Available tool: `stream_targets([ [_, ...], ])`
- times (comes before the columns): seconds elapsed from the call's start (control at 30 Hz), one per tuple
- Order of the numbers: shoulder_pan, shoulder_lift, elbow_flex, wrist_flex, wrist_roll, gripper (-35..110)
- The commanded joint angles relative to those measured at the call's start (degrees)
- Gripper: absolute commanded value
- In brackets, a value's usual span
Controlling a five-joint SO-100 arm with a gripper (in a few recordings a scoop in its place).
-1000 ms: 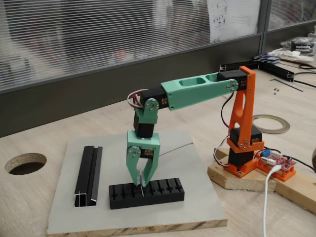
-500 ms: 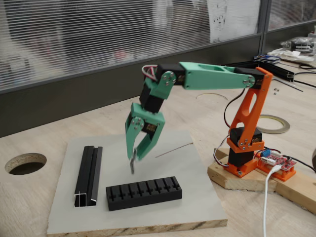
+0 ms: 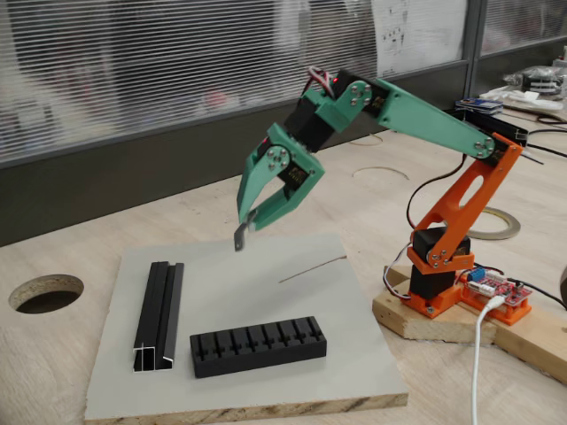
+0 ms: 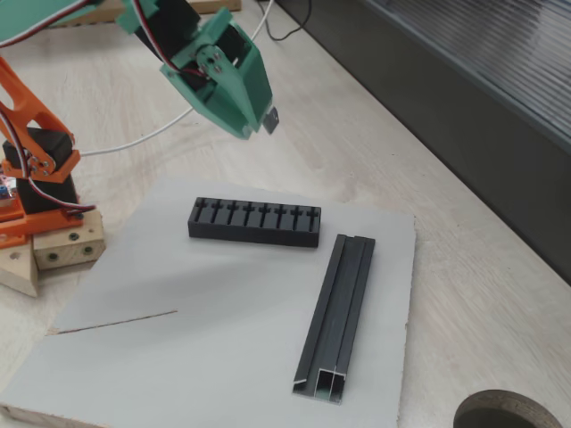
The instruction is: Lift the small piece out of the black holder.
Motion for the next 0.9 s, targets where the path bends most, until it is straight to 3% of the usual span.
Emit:
stream_targets([
  [0.0, -0.18, 3.96, -1.58, 0.35, 0.88, 8],
  [0.43, 7.38, 6.15, -1.49, 0.97, 0.53, 8],
  [0.87, 7.47, 8.61, -1.05, 0.97, 0.53, 8],
])
